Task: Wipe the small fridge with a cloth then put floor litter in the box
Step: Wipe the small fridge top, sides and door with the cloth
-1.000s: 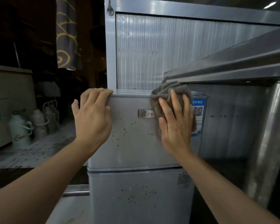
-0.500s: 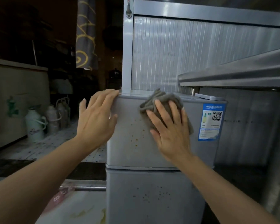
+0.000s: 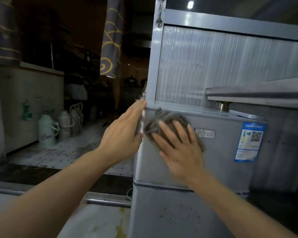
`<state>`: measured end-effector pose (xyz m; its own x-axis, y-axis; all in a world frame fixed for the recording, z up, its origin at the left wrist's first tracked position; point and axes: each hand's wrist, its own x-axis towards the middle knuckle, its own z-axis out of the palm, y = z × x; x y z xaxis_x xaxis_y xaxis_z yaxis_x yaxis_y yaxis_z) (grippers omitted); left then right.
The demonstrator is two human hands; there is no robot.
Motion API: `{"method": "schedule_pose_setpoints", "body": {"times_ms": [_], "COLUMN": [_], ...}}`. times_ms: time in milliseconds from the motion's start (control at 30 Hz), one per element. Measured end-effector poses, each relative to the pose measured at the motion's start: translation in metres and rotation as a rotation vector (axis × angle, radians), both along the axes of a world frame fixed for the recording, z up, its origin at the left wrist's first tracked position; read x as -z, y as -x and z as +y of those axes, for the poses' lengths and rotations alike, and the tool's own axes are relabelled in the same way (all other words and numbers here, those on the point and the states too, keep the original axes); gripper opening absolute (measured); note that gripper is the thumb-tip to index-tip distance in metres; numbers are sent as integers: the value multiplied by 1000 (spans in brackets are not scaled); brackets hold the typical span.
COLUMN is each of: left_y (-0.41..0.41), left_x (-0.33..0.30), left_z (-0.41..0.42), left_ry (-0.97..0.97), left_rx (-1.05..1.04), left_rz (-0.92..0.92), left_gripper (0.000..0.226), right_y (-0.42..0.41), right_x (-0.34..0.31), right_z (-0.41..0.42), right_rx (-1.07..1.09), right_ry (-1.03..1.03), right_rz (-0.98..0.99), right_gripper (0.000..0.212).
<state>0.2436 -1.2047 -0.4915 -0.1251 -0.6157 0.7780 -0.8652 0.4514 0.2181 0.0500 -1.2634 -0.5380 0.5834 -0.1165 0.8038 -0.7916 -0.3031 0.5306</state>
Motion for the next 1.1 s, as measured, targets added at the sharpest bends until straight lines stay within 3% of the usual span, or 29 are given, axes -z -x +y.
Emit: {"method": "schedule_pose_setpoints", "body": {"times_ms": [67,167,333,433,533,600,767,933,1100], "left_y": [-10,-20,-32,-39,-41,-41,-35,-30,-14], "left_x": [8,25,41,47,52,54,67,91,102], "left_z": [2,3,11,18,23,23,23,29,35], "left_ry": [-8,-50,-62,-98,-117,-116,-113,-159,-214], "left_rx": [-16,-58,-50,-54,-50,-51,-51,-71,-92], "left_rz": [71,115,115,119,117,128,162,166,169], "left_gripper": [80,82,79,79,80,80,79,76,71], "right_y": [-23,-43,-37,-39,-50,-59,-64,-50,-20], "right_x": [-32,-31,36,16,-40,-65,-32,70,72], "right_z": [-2,-6,0,5,5,4,1,5,4], "right_rx": [-61,-102,33,55,38,37,-52,-3,-26], "right_ry": [-2,24,12,4,82,66,19,-103,-35], "right_rz": [-68,-104,346,480,357,299,304,509,599], "right_gripper": [53,46,57,51,31,29,22,28,65]}}
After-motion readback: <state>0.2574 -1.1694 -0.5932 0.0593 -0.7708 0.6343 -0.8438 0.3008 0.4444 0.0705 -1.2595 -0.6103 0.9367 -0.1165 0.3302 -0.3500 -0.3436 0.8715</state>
